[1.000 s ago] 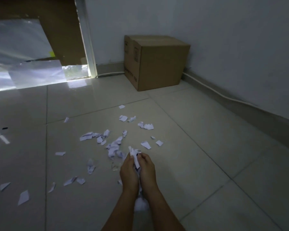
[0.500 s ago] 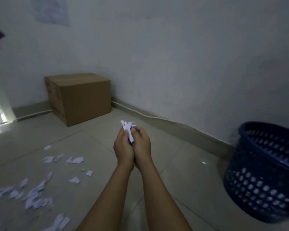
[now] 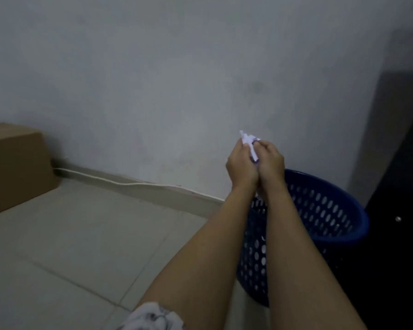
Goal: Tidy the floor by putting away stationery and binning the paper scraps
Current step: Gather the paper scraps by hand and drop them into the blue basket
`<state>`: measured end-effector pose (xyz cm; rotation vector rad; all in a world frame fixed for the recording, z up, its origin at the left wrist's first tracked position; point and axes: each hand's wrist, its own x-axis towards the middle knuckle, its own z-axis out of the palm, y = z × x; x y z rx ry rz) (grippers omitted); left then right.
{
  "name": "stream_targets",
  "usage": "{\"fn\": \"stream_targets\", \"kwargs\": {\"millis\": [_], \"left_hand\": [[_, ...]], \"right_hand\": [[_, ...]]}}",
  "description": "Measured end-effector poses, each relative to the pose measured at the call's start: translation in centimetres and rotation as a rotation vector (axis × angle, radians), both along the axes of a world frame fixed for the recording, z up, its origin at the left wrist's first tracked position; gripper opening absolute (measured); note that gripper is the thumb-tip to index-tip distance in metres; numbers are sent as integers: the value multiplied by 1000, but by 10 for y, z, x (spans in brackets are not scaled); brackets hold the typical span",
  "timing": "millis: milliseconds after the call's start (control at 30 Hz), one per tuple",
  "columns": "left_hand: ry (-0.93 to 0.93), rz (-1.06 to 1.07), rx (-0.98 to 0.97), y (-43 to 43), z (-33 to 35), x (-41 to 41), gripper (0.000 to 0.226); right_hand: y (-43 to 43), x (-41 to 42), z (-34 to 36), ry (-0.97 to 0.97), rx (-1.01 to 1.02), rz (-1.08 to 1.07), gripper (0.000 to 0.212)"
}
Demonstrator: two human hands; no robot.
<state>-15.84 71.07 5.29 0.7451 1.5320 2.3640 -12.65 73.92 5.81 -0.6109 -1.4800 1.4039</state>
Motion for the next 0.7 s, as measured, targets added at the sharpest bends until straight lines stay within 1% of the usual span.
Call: {"fn": "stream_targets", "kwargs": {"millis": [67,167,200,233,300,367,433,533,567,667,700], "left_hand": [[51,-119,-90,25,-14,12,28],[95,-319,-294,46,-31,23,18],[77,-345,-343,50,-34,23,22],[50,-369,-383,51,-35,25,32],[36,-384,-423,54,-32,27,51],[55,-356,-422,52,-25,28,59],[131,-312,-407,46,-18,27,56],[248,-207,-384,31,-14,19,51],[258,-168,-373,24,-16,14,52],[222,3,-352,-7,-21,-6,57],[215,74,-349,-22,-25,-17,56]], "right_hand": [[30,20,-18,-115,-19,-71,18],[58,45,-42,-413,-17,-111,30],[64,50,-46,-489,-10,-123,33],[70,54,-48,-542,-11,-149,36],[75,58,-43,-585,-4,-213,36],[78,58,-36,-604,53,-222,37],[77,55,-33,-607,116,-235,38],[59,39,-31,-509,187,-218,31],[52,30,-31,-492,209,-205,29],[20,-6,-29,-472,284,-157,35],[3,-21,-30,-471,306,-128,33]]}}
